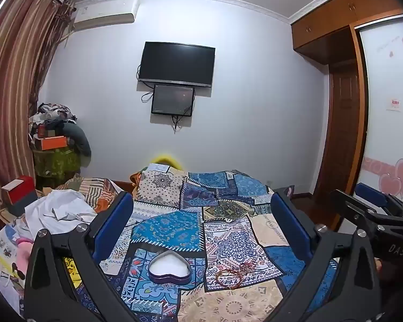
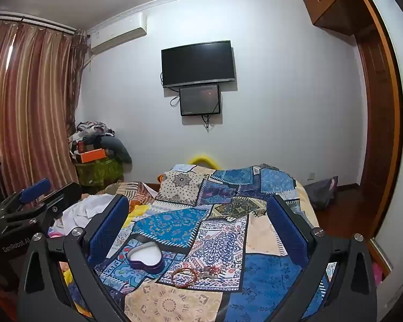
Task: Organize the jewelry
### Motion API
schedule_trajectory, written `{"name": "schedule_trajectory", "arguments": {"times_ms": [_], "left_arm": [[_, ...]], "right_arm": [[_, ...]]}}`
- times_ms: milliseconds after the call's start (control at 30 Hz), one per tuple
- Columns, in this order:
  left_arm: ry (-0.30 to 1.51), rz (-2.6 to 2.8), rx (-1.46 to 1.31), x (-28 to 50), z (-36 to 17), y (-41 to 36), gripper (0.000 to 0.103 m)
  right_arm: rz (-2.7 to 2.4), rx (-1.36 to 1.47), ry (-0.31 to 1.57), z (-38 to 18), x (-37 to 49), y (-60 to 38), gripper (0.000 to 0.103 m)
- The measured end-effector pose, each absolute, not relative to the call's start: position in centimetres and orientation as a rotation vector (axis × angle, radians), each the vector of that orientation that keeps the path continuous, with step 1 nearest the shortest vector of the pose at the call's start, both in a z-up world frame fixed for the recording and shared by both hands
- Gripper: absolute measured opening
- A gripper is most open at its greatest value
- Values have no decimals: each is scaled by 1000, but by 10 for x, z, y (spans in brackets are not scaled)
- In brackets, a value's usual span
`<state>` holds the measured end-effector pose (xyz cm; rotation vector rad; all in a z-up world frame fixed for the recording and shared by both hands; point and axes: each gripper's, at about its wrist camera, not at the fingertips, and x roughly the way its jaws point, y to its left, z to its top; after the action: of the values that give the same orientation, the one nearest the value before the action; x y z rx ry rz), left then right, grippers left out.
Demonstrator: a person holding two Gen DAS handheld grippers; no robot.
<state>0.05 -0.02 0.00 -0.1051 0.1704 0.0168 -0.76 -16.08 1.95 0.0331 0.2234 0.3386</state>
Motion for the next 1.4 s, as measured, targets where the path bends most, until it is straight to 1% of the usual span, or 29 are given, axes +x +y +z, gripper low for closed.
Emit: {"name": "schedule_trajectory", "arguments": {"times_ms": [1400], "left_arm": [[194, 10, -107, 5, -6, 5, 103]], "right_arm": [[343, 30, 247, 15, -5, -156, 102]]}}
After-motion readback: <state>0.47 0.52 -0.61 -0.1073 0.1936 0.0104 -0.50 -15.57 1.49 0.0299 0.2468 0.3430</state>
